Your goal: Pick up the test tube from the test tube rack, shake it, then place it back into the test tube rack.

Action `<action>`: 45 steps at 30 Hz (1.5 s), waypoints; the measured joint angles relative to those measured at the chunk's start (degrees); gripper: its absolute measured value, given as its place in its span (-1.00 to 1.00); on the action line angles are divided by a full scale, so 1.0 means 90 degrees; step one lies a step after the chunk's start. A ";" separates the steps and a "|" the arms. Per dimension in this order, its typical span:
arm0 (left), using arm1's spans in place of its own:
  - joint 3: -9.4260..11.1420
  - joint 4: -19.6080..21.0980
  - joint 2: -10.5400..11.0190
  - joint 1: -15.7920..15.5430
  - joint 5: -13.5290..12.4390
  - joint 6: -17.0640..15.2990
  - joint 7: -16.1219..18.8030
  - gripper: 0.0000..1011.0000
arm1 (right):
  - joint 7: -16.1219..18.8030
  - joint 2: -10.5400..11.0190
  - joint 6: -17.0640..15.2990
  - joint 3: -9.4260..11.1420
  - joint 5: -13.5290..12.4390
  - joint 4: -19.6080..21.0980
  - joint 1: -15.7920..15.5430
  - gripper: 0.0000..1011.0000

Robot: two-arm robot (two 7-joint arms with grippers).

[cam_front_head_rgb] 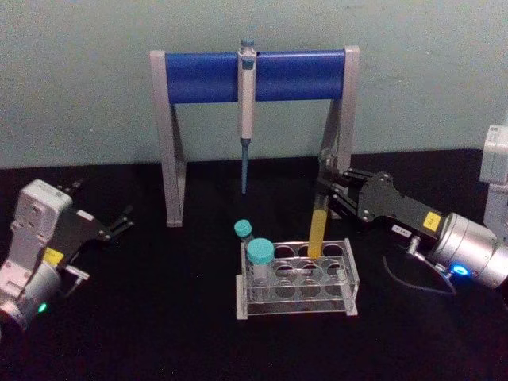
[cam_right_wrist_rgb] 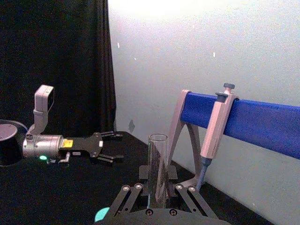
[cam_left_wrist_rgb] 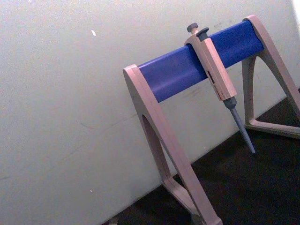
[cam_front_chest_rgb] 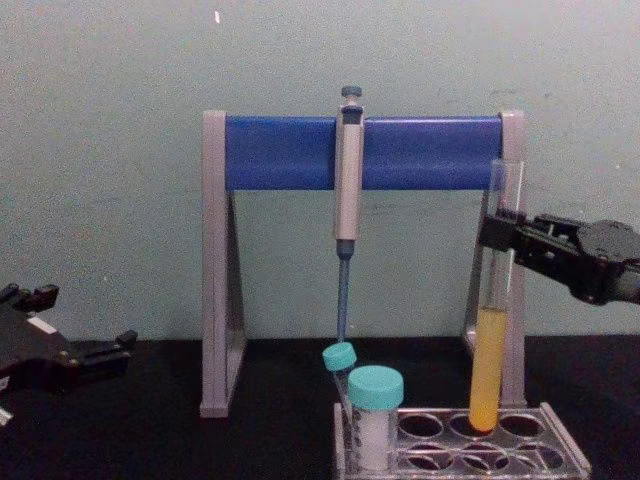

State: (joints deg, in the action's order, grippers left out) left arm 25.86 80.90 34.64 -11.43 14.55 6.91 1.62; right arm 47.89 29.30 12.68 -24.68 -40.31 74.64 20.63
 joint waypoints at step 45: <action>0.0000 0.0000 0.0000 0.0000 0.0000 0.0000 0.0000 0.98 | 0.0148 -0.0283 -0.0096 -0.0303 0.0328 -0.0804 0.0405 -0.54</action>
State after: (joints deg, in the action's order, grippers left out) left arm 25.86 80.90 34.65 -11.43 14.55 6.91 1.62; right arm 49.22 26.75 11.81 -27.41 -37.35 67.41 24.27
